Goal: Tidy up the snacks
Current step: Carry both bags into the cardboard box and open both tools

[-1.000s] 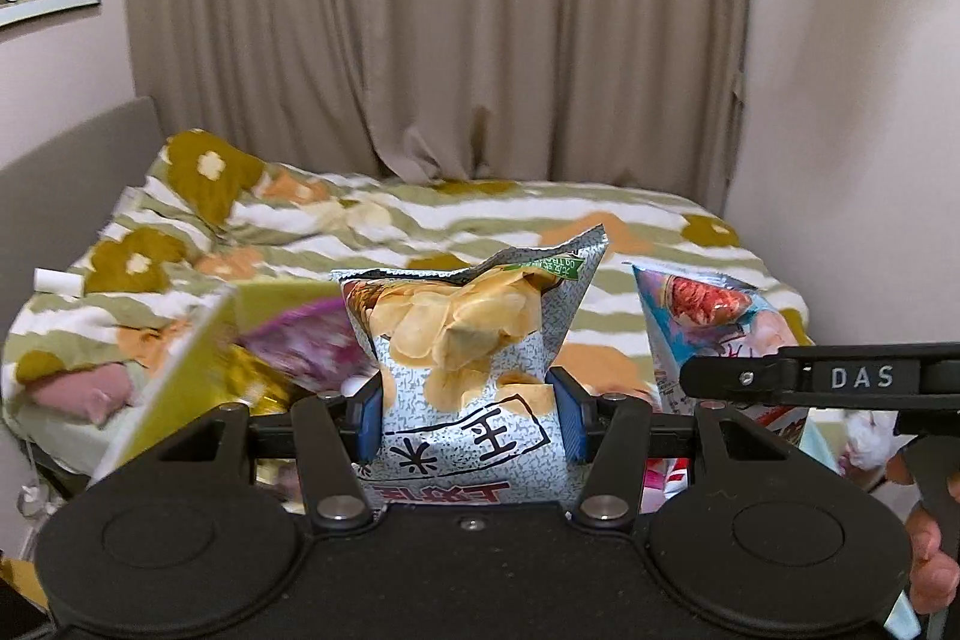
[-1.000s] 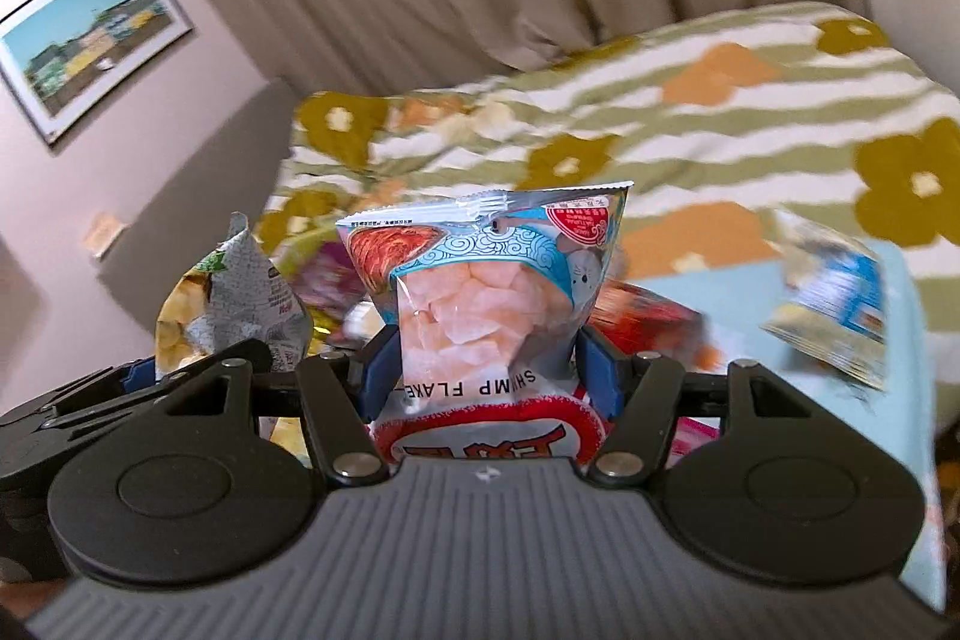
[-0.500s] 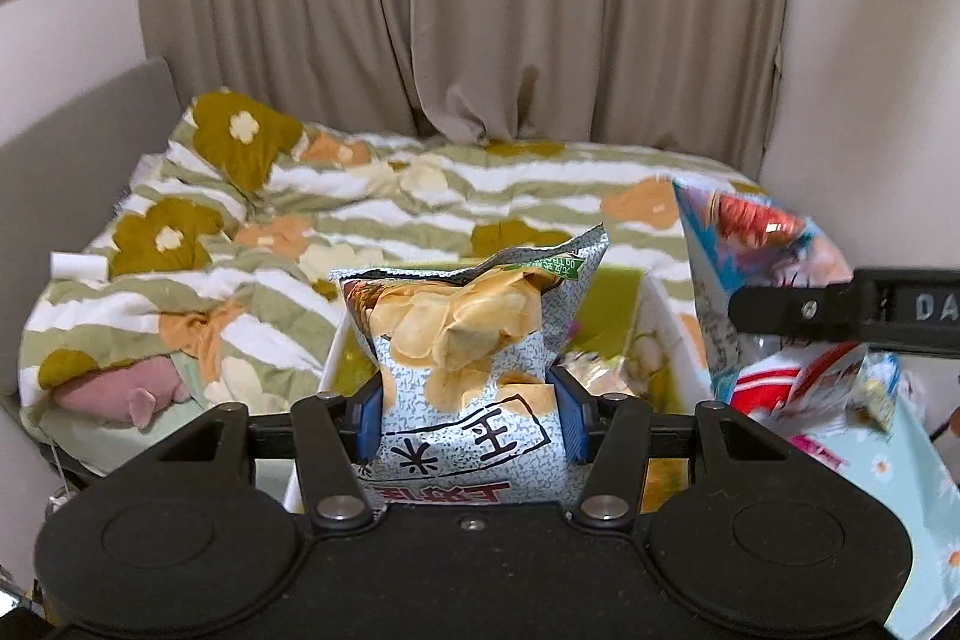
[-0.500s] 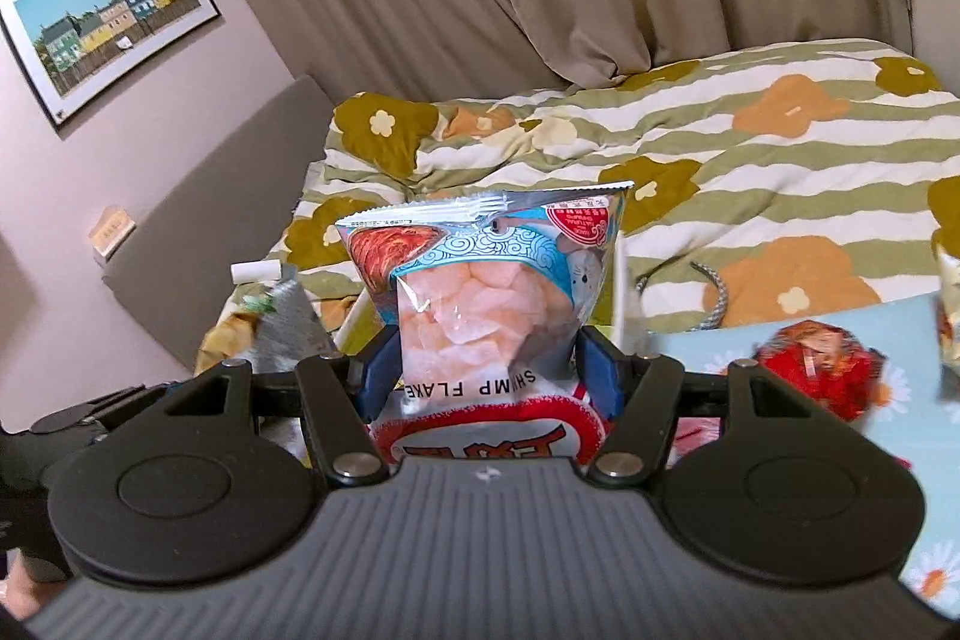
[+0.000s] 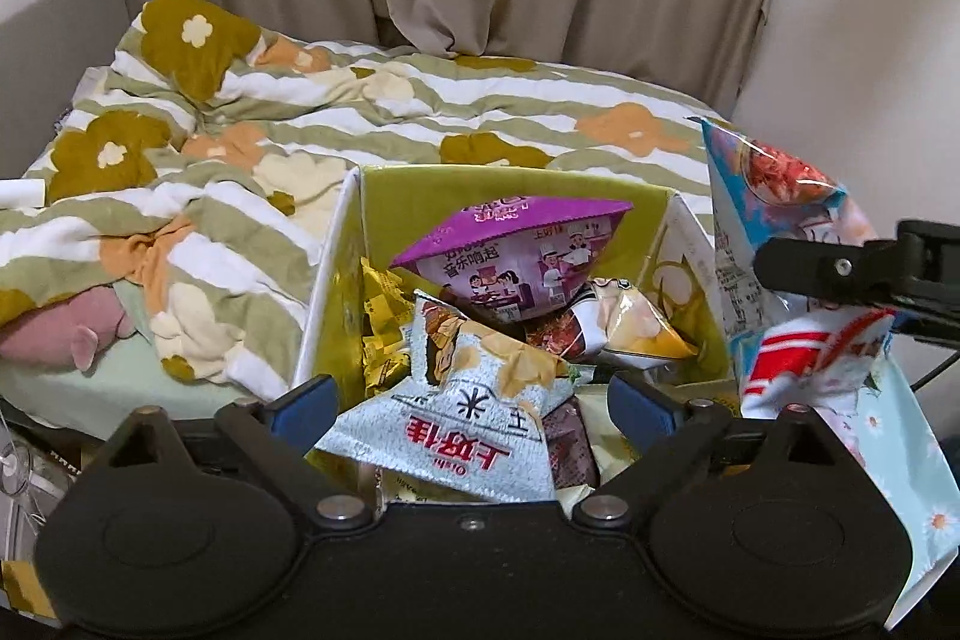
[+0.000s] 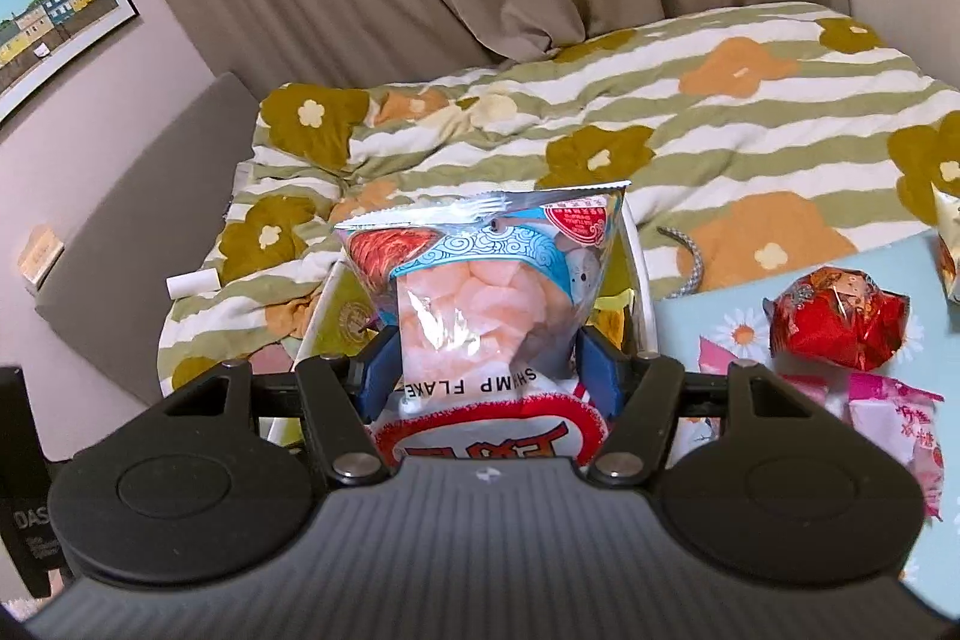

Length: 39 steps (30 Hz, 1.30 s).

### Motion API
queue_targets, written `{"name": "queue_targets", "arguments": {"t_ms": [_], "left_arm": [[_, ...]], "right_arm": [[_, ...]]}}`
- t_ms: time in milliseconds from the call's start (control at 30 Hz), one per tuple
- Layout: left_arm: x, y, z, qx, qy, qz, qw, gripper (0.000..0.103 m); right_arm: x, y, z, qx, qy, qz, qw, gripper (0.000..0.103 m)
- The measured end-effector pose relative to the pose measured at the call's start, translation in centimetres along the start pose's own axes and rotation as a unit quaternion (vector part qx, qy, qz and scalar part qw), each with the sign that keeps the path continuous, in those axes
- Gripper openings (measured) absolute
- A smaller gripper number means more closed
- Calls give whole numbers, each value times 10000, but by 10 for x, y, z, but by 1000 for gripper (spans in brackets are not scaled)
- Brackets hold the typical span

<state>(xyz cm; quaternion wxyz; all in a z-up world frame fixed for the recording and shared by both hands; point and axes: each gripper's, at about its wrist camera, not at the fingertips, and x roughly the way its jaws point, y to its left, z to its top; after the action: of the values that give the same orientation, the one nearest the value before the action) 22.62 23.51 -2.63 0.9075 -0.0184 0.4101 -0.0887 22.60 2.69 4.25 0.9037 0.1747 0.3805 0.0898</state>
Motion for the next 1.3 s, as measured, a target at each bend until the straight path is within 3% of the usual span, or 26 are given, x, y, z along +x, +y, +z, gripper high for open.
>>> {"name": "queue_targets", "arguments": {"t_ms": [267, 667, 767, 800, 833, 1100, 1300], "left_arm": [[-19, -3, 5, 137, -300, 199, 9993, 99], [-28, 7, 6, -89, -445, 474, 9978, 99], [-28, 6, 4, -76, -435, 513, 9977, 99], [-28, 5, 3, -63, -425, 532, 9977, 99], [-28, 5, 2, -54, -415, 548, 9976, 99], [-26, 4, -5, -81, -272, 539, 9981, 99], [-35, 0, -6, 9, -374, 561, 9977, 99]], "right_arm": [[-2, 8, 9, -286, 10, 99, 9995, 78], [32, 23, 14, -481, 356, 293, 9978, 79], [41, 25, 12, -519, 517, 294, 9969, 84], [43, 24, 11, -481, 572, 329, 9967, 97], [44, 22, 10, -435, 599, 364, 9966, 103], [42, 13, 0, -335, 667, 283, 9968, 103], [27, 14, -5, -338, 567, 211, 9976, 103]]}}
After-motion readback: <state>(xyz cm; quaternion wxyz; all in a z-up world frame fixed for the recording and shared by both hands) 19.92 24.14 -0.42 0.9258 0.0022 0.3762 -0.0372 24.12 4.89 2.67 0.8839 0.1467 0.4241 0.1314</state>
